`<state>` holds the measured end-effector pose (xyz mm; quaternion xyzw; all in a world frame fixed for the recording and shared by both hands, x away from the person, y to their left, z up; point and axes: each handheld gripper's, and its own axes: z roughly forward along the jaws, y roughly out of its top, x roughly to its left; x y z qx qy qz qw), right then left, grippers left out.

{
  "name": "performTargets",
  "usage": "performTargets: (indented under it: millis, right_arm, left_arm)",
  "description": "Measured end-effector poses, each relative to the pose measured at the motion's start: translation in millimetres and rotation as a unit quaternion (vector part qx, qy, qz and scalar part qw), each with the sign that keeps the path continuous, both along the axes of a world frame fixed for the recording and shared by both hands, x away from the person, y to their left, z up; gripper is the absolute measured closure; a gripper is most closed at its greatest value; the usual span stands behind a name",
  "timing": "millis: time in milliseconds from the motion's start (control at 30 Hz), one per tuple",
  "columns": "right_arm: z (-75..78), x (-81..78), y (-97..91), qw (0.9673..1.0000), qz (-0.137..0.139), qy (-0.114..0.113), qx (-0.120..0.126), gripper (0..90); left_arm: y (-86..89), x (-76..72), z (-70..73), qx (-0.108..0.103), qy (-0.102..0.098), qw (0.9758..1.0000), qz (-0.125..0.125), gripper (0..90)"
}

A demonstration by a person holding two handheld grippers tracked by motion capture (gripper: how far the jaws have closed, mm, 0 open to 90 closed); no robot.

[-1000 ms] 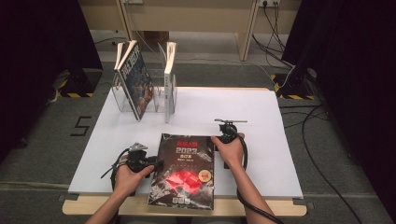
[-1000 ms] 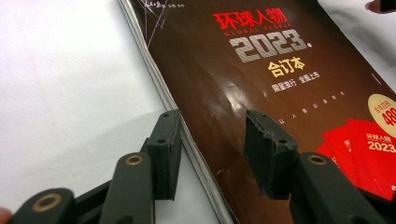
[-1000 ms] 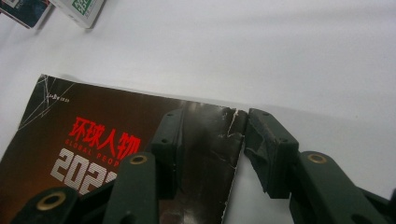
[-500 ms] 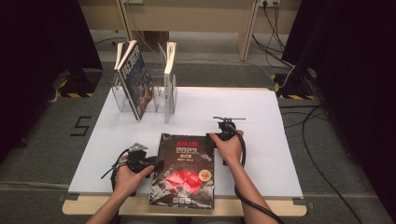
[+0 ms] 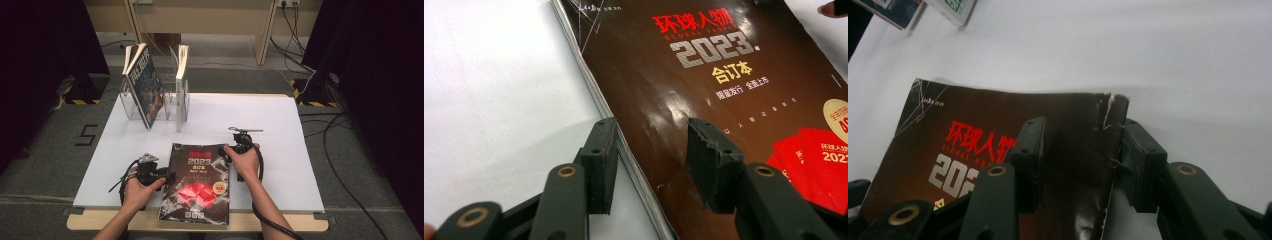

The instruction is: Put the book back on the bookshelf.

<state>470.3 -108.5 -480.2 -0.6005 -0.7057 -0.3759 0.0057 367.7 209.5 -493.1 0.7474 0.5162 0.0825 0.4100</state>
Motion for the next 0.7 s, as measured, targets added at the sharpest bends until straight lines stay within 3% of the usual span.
performTargets:
  millis: [167, 367, 567, 700]
  right_arm:
    - [1.7, -2.0, -0.5, 0.9997, 0.015, 0.017, -0.003, 68.0]
    - [12.1, -2.9, -4.9, 0.9992, 0.029, 0.026, 0.011, 81.2]
    - [19.7, -3.7, -4.2, 0.9987, 0.041, 0.029, 0.009, 85.5]
    - [23.2, -5.9, -5.4, 0.9986, 0.041, 0.024, 0.023, 86.9]
  left_arm:
    - [-0.4, -0.4, -0.2, 0.000, -0.002, 1.0000, 0.000, 55.2]
    - [0.1, 0.3, 0.1, -0.001, 0.001, 1.0000, -0.001, 54.4]
    - [0.5, 0.3, 0.0, -0.007, 0.002, 1.0000, 0.001, 53.3]
    - [2.0, 0.8, 0.4, -0.018, 0.008, 0.9998, 0.000, 52.4]
